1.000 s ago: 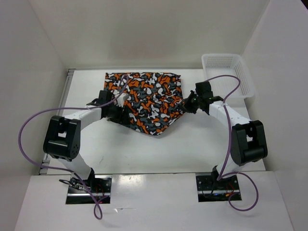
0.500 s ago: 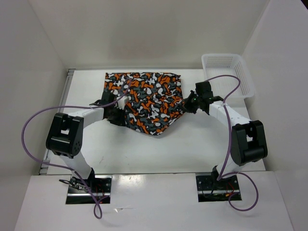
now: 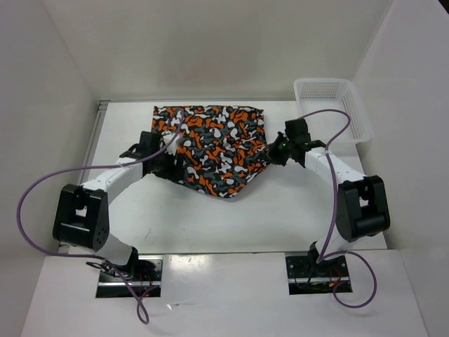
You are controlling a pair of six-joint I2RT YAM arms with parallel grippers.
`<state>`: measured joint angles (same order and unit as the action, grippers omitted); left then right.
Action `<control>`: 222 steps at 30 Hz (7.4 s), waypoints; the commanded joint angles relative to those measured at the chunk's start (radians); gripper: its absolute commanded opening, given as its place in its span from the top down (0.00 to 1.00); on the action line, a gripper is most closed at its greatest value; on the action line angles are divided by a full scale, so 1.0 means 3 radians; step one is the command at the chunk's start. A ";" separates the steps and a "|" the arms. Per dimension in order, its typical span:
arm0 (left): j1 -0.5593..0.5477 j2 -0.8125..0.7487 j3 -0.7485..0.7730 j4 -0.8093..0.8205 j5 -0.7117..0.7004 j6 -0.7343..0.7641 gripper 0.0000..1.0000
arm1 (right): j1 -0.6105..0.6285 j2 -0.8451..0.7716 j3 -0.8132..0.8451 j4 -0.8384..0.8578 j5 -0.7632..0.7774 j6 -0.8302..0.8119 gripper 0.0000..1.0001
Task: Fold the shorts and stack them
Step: Flatten the shorts out, then fold the shorts
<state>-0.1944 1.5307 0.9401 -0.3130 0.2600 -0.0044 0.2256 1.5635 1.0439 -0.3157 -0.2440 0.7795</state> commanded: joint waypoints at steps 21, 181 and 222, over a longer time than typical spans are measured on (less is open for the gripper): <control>0.0080 0.0017 -0.0097 0.0037 0.0361 0.0015 1.00 | 0.0030 -0.0159 0.0135 0.0004 0.0021 -0.0073 0.99; 0.1036 -0.1344 -0.2147 0.0633 0.0503 0.0015 0.04 | 0.0649 -0.1121 -0.1322 -0.0027 0.0926 0.1129 1.00; 0.0898 -0.0812 -0.2183 0.0947 0.0719 0.0015 0.41 | 0.0649 -0.1049 -0.1291 0.0004 0.0926 0.1129 1.00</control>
<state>0.0837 1.2407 0.3496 0.1421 0.4786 -0.0040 0.4099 1.2533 0.6247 -0.3286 0.0120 1.1278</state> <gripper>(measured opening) 0.607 0.012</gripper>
